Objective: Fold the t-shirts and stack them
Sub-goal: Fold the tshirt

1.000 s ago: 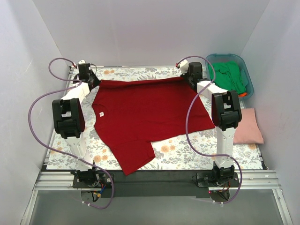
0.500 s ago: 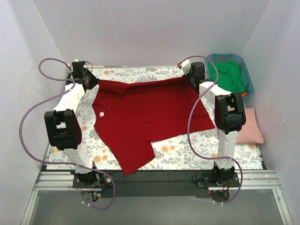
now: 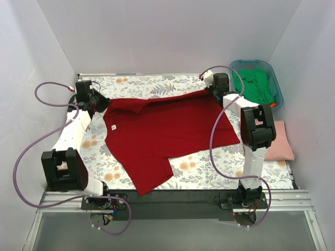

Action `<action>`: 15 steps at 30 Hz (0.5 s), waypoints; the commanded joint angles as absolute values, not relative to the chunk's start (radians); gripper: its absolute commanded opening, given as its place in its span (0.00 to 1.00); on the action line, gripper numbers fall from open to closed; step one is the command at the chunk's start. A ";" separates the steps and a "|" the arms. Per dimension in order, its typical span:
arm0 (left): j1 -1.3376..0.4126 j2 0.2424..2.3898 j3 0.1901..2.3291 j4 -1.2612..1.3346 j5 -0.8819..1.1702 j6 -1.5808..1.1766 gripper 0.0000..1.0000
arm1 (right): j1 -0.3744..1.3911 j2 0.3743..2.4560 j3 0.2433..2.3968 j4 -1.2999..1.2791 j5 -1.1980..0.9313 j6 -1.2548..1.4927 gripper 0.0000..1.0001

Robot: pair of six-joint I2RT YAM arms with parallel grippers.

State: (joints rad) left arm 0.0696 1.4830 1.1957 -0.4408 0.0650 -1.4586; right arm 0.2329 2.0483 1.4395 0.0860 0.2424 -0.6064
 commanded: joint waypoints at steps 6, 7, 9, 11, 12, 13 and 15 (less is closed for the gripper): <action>0.077 1.315 0.957 -0.420 0.089 -1.618 0.00 | 0.227 2.022 1.417 0.129 0.258 -0.588 0.03; 0.077 1.309 0.907 -0.410 0.097 -1.630 0.00 | 0.226 2.023 1.413 0.129 0.255 -0.581 0.03; 0.077 1.296 0.862 -0.368 0.109 -1.649 0.00 | 0.227 2.031 1.404 0.130 0.253 -0.578 0.04; 0.077 1.298 0.813 -0.348 0.113 -1.655 0.00 | 0.227 2.036 1.397 0.129 0.252 -0.577 0.04; 0.077 1.299 0.799 -0.325 0.115 -1.655 0.00 | 0.227 2.039 1.390 0.130 0.253 -0.577 0.04; 0.077 1.302 0.790 -0.316 0.118 -1.654 0.00 | 0.227 2.040 1.388 0.129 0.253 -0.574 0.04; 0.077 1.315 0.773 -0.308 0.126 -1.649 0.00 | 0.227 2.042 1.381 0.130 0.252 -0.568 0.04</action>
